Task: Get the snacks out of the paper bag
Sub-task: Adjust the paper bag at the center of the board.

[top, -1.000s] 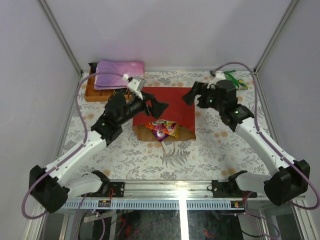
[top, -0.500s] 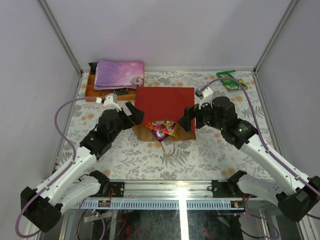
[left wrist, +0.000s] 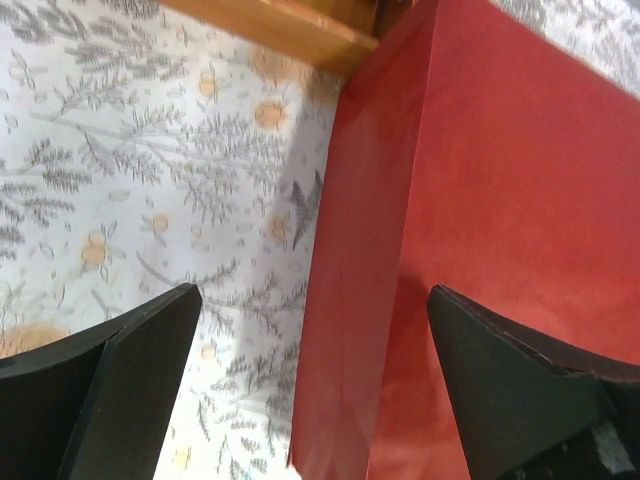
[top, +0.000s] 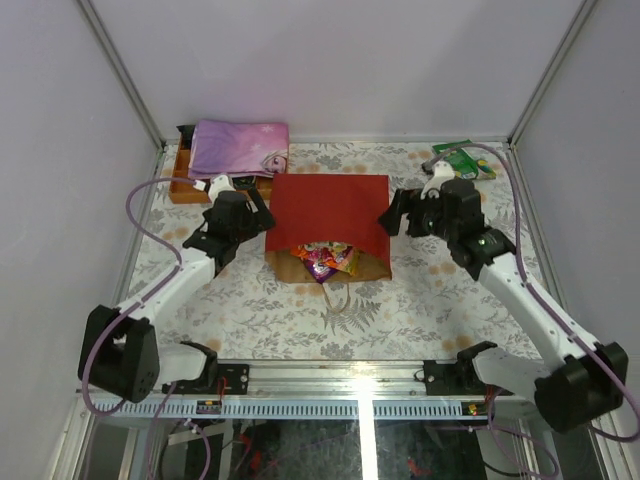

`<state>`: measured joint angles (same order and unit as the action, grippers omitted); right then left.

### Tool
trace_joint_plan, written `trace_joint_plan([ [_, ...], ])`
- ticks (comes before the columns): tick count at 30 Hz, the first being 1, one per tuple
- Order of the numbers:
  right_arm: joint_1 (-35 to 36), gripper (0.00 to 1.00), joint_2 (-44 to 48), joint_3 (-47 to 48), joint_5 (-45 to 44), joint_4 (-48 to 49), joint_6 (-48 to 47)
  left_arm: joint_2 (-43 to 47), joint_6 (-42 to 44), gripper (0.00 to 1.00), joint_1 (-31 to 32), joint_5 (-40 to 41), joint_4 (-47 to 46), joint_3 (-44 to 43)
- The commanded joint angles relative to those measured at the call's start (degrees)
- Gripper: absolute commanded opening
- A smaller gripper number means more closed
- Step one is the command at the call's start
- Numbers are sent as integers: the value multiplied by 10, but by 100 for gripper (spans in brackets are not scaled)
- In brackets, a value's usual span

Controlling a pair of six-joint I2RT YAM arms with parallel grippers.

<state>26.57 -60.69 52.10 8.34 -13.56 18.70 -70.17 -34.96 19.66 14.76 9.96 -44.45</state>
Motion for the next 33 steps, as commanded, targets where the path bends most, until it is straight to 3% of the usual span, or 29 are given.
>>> trace_joint_plan([
  [1, -126, 85, -87, 43, 133, 85, 95, -58, 20, 95, -38, -32, -68, -54],
  [4, -167, 75, -161, 51, 186, 138, 175, -113, 29, 95, -59, -62, -79, -97],
  [7, -170, 73, -222, 56, 199, 188, 217, -179, 28, 90, -75, -102, -84, -140],
  [15, -170, 59, -320, 52, 215, 259, 268, -266, 4, 74, -77, -188, -103, -193],
  [20, -170, 50, -343, 57, 208, 261, 267, -284, -7, 55, -76, -215, -115, -193],
  [24, -170, 34, -373, 68, 206, 253, 264, -295, 9, 37, -56, -214, -112, -202],
  [27, -170, 16, -381, 73, 199, 242, 260, -306, 38, 19, -27, -174, -84, -226],
  [30, -172, 2, -385, 79, 195, 232, 257, -319, 48, 15, -8, -153, -76, -245],
  [33, -178, 0, -382, 86, 187, 224, 250, -341, 44, 12, -7, -160, -84, -270],
])
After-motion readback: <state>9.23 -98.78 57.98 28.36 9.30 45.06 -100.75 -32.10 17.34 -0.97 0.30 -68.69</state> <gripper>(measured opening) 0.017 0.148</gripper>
